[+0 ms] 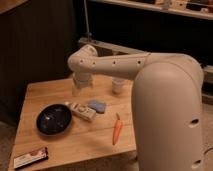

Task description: Stand the bottle upright

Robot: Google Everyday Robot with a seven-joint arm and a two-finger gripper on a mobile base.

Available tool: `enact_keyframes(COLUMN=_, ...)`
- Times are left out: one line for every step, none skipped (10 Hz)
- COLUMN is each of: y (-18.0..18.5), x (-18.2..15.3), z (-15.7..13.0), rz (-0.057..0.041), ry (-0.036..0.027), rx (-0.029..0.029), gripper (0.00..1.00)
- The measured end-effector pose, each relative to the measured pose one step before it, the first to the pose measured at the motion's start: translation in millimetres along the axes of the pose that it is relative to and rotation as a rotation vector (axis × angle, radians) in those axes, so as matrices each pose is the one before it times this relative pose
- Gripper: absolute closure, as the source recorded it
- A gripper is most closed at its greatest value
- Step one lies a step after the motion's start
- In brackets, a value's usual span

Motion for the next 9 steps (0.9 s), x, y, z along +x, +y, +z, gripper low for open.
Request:
enact_keyframes(y=4.15, x=-1.65, z=3.81, rz=-0.02189, ry=-0.01253, rx=0.00377, gripper=0.35)
enact_keyframes(y=4.97, x=-4.49, z=5.71, rz=-0.02203, ry=-0.00722, rx=0.01517, gripper=0.35)
enact_keyframes(y=10.92, x=-7.03, z=11.92, rz=-0.0221, ry=0.00223, rx=0.00392, gripper=0.35)
enact_keyframes(y=4.51, x=-6.55, z=7.69, rz=-0.00982, ry=0.00077, rx=0.00079, gripper=0.35)
enact_keyframes(y=1.74, x=-3.87, z=6.84, rz=-0.00856, ry=0.00216, rx=-0.00121, gripper=0.35)
enact_keyframes(y=4.28, x=-6.87, z=8.38, rz=-0.02267, ry=-0.01084, rx=-0.01695, gripper=0.35)
enact_keyframes(y=-0.01, x=-3.07, z=6.56, rz=-0.01391, ry=-0.00729, rx=-0.00828, gripper=0.35)
enact_keyframes(y=2.28, x=-1.31, z=6.86, rz=-0.01676, ry=-0.007, rx=-0.01331, gripper=0.35)
enact_keyframes(y=-0.41, x=0.01, z=6.35, rz=-0.01599, ry=-0.00535, rx=-0.00971, gripper=0.35)
